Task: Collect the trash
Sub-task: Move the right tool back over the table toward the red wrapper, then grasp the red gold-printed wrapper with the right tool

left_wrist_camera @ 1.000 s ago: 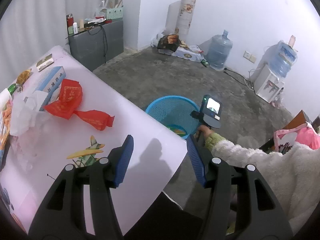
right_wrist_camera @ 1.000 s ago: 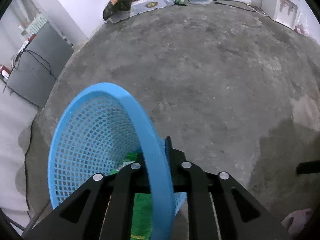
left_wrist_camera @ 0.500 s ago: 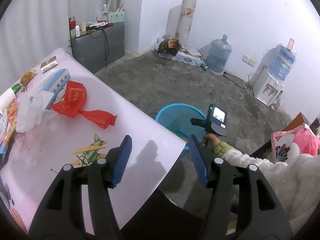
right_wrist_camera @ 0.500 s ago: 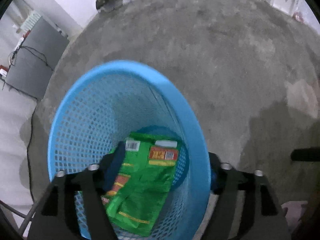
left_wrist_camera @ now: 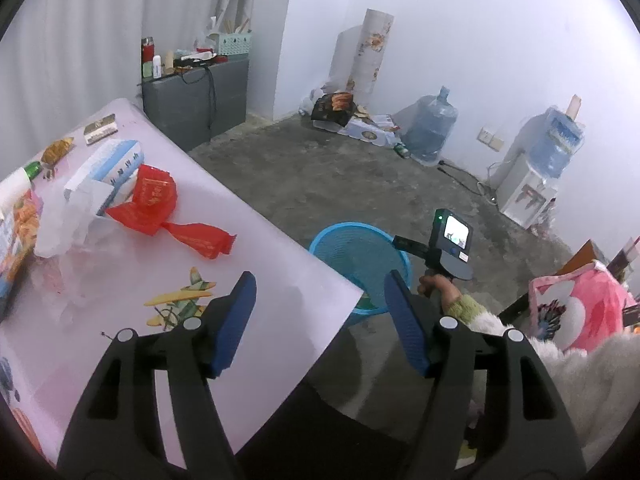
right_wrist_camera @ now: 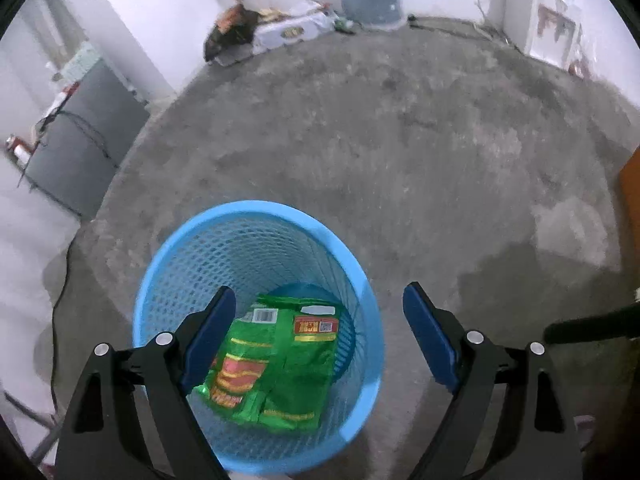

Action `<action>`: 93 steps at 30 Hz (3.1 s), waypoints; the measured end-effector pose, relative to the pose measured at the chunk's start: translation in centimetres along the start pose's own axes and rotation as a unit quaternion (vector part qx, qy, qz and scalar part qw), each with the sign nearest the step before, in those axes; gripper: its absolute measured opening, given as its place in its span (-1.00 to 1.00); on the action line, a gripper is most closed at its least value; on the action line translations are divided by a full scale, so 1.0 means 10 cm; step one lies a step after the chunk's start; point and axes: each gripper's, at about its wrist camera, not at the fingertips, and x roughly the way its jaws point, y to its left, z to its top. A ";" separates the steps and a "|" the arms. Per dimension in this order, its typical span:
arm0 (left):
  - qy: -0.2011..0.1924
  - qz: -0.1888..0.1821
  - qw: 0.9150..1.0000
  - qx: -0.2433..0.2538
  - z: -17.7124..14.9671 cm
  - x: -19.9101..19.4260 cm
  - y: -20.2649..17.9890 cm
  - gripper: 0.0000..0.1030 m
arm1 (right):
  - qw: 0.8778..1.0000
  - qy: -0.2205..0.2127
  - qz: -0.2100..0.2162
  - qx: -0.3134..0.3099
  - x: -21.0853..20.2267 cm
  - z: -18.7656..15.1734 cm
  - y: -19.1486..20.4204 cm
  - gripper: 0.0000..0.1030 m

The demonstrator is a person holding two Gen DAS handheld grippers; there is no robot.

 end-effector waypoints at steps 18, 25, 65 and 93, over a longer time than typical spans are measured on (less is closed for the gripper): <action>0.054 -0.097 0.991 -0.073 -0.69 -0.30 -0.06 0.76 | 0.969 -0.165 0.080 -0.163 -2.39 -0.39 0.86 0.87; 0.024 -0.127 0.989 -0.069 -0.71 -0.47 -0.13 0.83 | 0.949 -0.201 0.055 -0.237 -2.98 -0.57 1.27 0.87; -0.171 0.220 0.930 -0.238 -1.43 -2.16 1.67 0.83 | 0.844 0.076 0.392 -0.359 -3.29 -1.85 2.65 0.81; -0.141 0.074 0.985 -0.065 -0.40 -0.98 1.36 0.39 | 0.870 0.126 0.400 -0.261 -2.59 -0.95 2.98 0.53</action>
